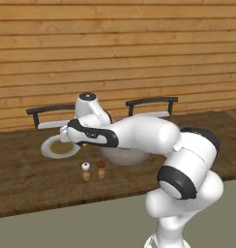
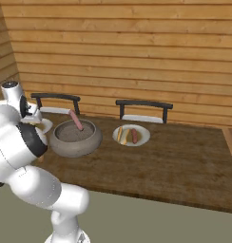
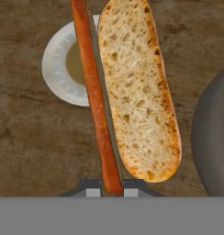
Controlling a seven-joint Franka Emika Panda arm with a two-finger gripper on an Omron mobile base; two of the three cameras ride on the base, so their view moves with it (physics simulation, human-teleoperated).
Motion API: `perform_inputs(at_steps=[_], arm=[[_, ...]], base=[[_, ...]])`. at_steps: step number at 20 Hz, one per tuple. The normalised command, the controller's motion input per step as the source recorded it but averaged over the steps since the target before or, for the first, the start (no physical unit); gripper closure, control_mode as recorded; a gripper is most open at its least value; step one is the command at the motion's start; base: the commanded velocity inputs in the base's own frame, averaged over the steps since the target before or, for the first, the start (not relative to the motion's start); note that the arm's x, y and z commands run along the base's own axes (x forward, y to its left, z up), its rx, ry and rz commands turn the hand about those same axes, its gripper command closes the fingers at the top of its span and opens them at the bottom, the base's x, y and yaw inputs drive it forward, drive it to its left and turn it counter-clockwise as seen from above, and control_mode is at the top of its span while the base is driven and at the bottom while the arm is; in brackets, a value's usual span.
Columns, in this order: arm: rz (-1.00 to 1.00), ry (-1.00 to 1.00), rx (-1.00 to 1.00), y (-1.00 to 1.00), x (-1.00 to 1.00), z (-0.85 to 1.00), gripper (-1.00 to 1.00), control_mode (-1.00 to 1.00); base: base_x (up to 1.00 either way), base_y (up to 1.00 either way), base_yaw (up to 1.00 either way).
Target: Place one bun and one sausage from the bowl on each plate.
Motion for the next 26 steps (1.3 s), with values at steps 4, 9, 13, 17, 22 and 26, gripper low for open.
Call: perform_inputs(at_steps=[4, 9, 13, 17, 22, 26], arm=[[0.0, 0.0, 0.0, 0.0, 0.27, -0.35, 1.0, -1.0], [0.0, 0.0, 0.0, 0.0, 0.34, -0.26, 1.0, -1.0], [0.0, 0.0, 0.0, 0.17, 0.14, -0.07, 1.0, -1.0], [-0.03, 0.0, 0.0, 0.38, 0.46, -0.09, 1.0, -1.0], [0.0, 0.0, 0.0, 0.27, 0.48, -0.14, 1.0, -1.0], [0.0, 0.0, 0.0, 0.09, 0.26, -0.16, 1.0, -1.0]], base=[[0.0, 0.0, 0.0], [0.0, 0.0, 0.0], [0.0, 0.0, 0.0], [0.0, 0.0, 0.0], [0.0, 0.0, 0.0], [0.0, 0.0, 0.0]])
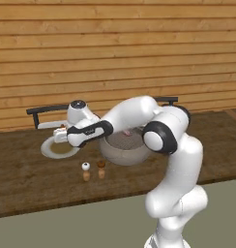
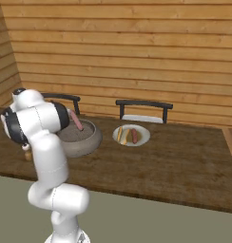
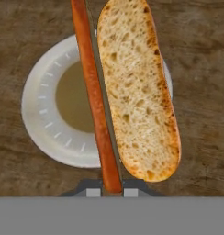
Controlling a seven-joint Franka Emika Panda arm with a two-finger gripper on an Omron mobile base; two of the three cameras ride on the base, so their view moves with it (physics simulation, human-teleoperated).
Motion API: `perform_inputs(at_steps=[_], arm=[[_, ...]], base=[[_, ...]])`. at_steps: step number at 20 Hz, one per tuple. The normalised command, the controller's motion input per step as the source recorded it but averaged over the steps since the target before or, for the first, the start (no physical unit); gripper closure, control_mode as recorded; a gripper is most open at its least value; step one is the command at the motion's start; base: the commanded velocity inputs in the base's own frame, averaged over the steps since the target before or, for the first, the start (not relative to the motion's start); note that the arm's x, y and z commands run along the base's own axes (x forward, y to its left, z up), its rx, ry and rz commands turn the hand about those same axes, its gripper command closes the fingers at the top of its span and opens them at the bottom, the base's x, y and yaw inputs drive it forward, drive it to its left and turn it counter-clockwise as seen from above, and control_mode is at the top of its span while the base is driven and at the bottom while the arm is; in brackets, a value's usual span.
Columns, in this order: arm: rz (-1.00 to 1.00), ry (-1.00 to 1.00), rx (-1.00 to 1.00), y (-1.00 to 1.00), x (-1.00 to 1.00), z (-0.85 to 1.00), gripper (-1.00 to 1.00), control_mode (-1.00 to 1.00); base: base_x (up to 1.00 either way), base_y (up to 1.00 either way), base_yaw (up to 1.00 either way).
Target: Place one bun and one sausage from the bowl on each plate.
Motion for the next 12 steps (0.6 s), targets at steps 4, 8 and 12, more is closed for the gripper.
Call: perform_inputs(at_steps=[4, 8, 12], arm=[[0.0, 0.0, 0.0, 0.02, 0.08, -0.32, 1.0, -1.0], [-0.01, 0.0, 0.0, 0.0, 0.04, -0.27, 1.0, -1.0], [-0.01, 0.0, 0.0, 0.0, 0.22, -0.24, 1.0, -1.0]], base=[[0.0, 0.0, 0.0], [0.0, 0.0, 0.0], [0.0, 0.0, 0.0]])
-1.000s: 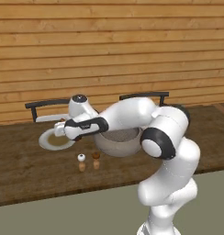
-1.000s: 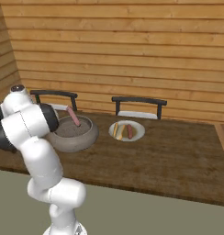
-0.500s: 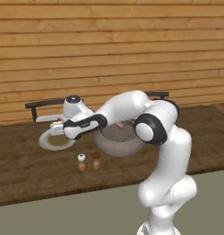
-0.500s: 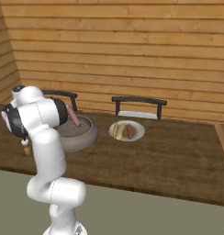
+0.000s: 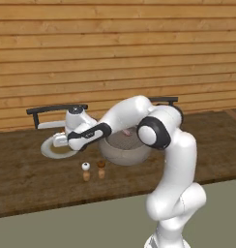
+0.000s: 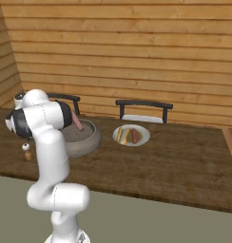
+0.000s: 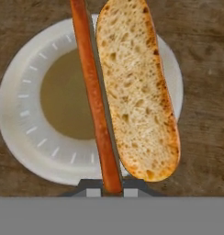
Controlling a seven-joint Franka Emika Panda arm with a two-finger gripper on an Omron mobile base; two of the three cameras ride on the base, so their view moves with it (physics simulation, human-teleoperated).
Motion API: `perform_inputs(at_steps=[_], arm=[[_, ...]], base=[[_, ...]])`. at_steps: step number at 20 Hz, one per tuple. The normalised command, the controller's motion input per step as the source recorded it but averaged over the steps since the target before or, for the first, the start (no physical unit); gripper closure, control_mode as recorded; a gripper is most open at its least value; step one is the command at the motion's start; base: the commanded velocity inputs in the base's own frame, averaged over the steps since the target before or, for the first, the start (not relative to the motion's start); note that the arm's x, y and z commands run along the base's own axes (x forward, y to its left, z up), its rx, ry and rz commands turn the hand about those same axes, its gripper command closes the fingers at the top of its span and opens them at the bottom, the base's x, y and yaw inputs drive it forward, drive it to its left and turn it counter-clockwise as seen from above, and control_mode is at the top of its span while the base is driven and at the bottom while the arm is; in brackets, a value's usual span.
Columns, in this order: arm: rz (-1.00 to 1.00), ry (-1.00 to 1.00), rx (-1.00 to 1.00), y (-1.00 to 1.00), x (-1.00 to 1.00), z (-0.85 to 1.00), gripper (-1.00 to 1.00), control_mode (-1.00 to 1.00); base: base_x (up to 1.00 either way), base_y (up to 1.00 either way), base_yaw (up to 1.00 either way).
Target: Place one bun and one sausage from the bowl on each plate.
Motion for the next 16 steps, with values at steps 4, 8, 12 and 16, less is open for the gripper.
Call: perform_inputs(at_steps=[4, 8, 12, 16], arm=[[-0.01, 0.0, 0.0, 0.08, 0.33, -0.08, 1.0, -1.0], [-0.04, 0.0, -0.01, 0.22, 0.34, 0.0, 1.0, -1.0], [-0.05, 0.0, -0.02, 0.26, 0.24, -0.13, 1.0, -1.0], [-0.01, 0.0, 0.0, 0.03, 0.03, -0.28, 1.0, -1.0]], base=[[0.0, 0.0, 0.0], [0.0, 0.0, 0.0], [0.0, 0.0, 0.0], [0.0, 0.0, 0.0]])
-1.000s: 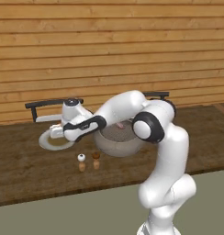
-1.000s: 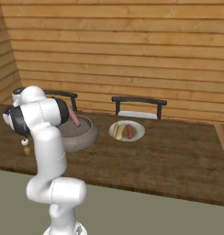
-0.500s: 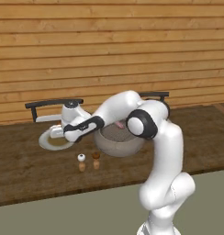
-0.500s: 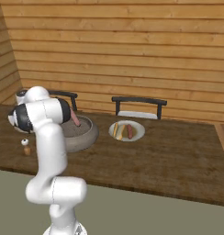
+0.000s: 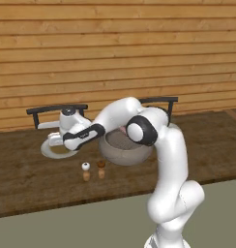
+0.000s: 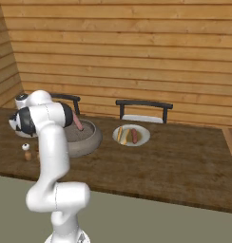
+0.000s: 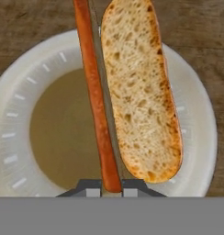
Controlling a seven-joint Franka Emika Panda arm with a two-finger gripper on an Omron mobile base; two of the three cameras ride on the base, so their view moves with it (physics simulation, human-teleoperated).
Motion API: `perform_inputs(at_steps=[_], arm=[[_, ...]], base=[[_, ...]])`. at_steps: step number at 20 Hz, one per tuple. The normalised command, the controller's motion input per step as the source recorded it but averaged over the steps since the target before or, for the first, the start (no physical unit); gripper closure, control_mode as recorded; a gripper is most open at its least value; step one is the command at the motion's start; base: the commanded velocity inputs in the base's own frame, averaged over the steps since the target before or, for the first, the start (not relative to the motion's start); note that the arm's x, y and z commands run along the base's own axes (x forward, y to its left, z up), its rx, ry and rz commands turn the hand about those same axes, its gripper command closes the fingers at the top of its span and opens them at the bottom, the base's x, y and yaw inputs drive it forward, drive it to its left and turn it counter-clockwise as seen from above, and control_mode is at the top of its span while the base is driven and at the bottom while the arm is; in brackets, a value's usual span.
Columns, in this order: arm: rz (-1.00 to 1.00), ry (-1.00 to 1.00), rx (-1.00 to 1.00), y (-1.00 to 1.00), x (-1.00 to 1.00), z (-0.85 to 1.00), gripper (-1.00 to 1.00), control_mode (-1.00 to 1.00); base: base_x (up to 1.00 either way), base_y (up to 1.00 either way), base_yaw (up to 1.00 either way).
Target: Place one bun and one sausage from the bowl on each plate.
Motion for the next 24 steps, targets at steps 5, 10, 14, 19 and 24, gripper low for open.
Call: perform_inputs(at_steps=[5, 10, 14, 19, 24], arm=[[0.0, 0.0, 0.0, 0.0, 0.0, 0.0, 1.0, -1.0], [0.0, 0.0, 0.0, 0.0, 0.0, 0.0, -1.0, -1.0], [0.0, 0.0, 0.0, 0.0, 0.0, 0.0, -1.0, -1.0], [0.0, 0.0, 0.0, 0.0, 0.0, 0.0, -1.0, -1.0], [0.0, -0.06, 0.0, 0.0, -0.15, 0.07, -1.0, -1.0]], base=[[0.0, 0.0, 0.0], [0.0, 0.0, 0.0], [0.0, 0.0, 0.0], [0.0, 0.0, 0.0], [0.0, 0.0, 0.0]])
